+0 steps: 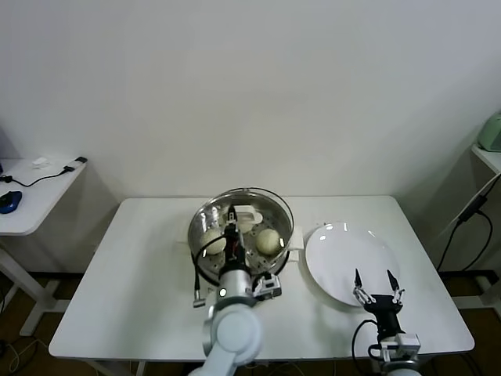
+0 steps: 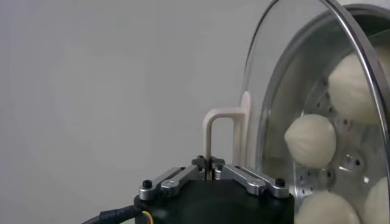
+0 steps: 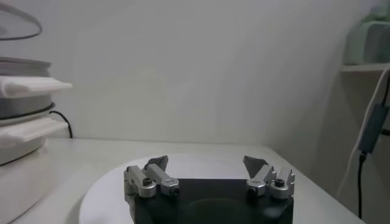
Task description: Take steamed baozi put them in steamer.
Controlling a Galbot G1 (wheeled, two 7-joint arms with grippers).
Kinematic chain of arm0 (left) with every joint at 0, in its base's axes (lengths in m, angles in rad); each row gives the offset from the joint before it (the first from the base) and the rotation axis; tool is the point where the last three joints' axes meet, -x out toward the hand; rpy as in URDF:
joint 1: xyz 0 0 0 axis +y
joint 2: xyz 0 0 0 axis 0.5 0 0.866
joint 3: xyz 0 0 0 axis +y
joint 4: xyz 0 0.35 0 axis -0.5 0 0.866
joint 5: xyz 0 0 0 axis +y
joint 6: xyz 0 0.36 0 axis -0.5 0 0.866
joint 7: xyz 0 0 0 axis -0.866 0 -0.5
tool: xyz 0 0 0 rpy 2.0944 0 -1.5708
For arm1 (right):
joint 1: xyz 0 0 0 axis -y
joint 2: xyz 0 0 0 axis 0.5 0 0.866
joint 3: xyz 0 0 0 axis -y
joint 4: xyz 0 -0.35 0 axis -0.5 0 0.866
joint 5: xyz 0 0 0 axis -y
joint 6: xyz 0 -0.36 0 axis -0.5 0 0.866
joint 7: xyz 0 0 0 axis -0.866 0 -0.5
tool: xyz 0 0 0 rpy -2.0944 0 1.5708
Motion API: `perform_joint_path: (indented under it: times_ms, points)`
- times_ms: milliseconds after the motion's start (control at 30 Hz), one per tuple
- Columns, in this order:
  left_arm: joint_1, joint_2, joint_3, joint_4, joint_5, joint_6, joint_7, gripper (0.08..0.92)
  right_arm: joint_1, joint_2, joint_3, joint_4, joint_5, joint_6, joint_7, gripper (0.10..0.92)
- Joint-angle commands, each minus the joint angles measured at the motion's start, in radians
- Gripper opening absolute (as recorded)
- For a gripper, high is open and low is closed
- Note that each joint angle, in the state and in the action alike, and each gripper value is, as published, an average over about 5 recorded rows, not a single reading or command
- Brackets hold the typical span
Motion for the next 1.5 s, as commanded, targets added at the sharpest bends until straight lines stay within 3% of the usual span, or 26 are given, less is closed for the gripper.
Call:
perform_joint_path:
  times_ms: [33,967,1067,1267,1500]
  points:
    - [-0.01,-0.048,0.031,0.071,0.051,0.013,-0.021,0.134,-0.001,0.005,0.008,-0.005,-0.004,0.021,0.007,0.823]
    - [-0.002,0.001,-0.01,0.11,0.023,0.004,-0.06,0.137,0.018,0.03,-0.008,0.008,-0.058,0.039,0.011,0.823]
    - [0.003,0.008,-0.01,0.1,0.017,0.004,-0.058,0.18,0.018,0.028,-0.011,0.013,-0.058,0.036,0.009,0.823]
    - [0.009,0.033,0.006,0.037,-0.036,0.004,-0.043,0.346,0.015,0.024,-0.02,0.034,-0.056,0.013,0.005,0.823]
    - [0.043,0.105,0.029,-0.114,-0.148,-0.008,0.001,0.554,0.011,0.019,-0.042,0.052,-0.029,0.004,0.022,0.823]
